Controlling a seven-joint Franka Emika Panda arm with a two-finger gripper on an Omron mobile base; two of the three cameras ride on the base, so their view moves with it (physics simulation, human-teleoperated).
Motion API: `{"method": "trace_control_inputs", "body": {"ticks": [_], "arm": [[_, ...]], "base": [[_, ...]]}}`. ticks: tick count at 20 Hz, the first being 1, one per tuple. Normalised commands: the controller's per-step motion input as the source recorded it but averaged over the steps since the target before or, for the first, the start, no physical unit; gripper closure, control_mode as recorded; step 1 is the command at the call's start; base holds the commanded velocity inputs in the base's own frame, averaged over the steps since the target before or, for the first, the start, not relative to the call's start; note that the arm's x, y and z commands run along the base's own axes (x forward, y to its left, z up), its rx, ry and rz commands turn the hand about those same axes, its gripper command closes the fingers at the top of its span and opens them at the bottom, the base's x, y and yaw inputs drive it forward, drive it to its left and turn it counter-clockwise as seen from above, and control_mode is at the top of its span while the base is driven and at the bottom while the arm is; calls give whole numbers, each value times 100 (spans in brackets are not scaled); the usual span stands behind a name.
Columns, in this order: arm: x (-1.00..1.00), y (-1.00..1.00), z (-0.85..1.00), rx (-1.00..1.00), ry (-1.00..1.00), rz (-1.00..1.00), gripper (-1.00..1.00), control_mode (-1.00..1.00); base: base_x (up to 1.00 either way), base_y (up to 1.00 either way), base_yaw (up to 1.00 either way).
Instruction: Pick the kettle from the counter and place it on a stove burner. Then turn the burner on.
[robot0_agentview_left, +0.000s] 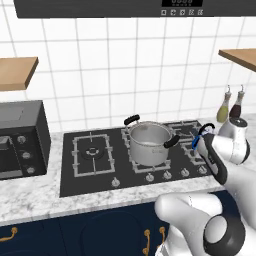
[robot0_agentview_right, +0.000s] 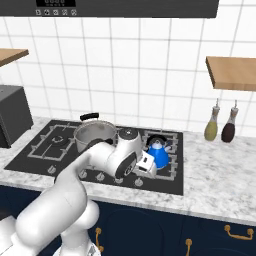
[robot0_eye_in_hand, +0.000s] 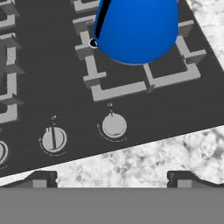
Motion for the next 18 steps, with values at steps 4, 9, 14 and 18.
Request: {"method": "trace_control_inputs", "body": {"ticks": [4, 9, 14, 18], "arm": [[19, 0, -25, 0, 0, 4, -100, -100], [14, 0, -40, 0, 0, 5, -100, -100], [22, 0, -39, -1, 0, 1, -100, -100], [37, -11, -28, 0, 0, 0, -100, -100]], "base": [[0, 0, 0], [0, 0, 0], [0, 0, 0], [0, 0, 0]]}}
